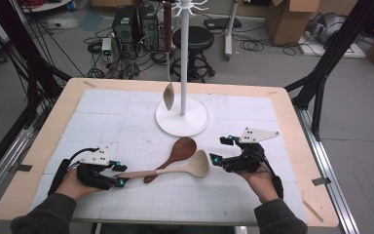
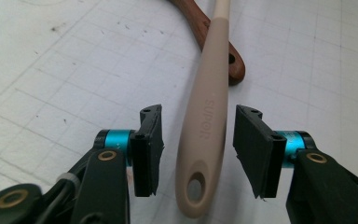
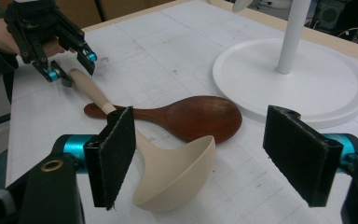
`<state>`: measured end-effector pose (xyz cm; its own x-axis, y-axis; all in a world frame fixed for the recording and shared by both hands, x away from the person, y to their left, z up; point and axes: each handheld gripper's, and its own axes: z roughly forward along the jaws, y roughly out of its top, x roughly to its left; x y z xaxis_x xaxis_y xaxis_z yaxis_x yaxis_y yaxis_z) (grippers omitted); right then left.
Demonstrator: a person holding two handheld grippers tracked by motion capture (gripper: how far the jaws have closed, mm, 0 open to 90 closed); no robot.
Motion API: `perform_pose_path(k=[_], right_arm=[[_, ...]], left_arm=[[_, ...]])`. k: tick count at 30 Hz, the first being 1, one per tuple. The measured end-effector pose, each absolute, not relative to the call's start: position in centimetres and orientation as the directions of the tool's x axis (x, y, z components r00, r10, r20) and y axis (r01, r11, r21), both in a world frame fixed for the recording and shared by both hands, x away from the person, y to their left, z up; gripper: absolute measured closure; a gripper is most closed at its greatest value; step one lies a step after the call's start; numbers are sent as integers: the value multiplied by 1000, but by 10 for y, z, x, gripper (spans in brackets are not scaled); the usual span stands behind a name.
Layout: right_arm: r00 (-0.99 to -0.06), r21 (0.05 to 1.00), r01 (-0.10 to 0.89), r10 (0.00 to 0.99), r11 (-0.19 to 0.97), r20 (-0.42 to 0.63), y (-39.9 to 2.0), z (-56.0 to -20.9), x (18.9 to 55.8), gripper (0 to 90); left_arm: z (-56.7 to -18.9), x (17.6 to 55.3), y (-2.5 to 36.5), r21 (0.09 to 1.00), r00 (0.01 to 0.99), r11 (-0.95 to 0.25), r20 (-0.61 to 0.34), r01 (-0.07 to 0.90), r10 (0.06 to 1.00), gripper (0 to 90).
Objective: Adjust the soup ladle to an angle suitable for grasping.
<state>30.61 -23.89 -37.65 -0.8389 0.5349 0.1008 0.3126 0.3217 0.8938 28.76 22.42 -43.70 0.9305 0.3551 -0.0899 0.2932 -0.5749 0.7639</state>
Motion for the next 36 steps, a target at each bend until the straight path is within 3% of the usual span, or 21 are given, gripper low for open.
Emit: perform_pose_path(k=[18, 36], right_arm=[[-841, 895, 313, 531, 317, 106, -237, -378, 305, 248], [-836, 893, 328, 534, 307, 124, -234, -381, 310, 248]], left_arm=[[-441, 286, 222, 751, 948, -604, -93, 267, 303, 661], [-422, 284, 221, 791, 959, -570, -75, 224, 273, 677]])
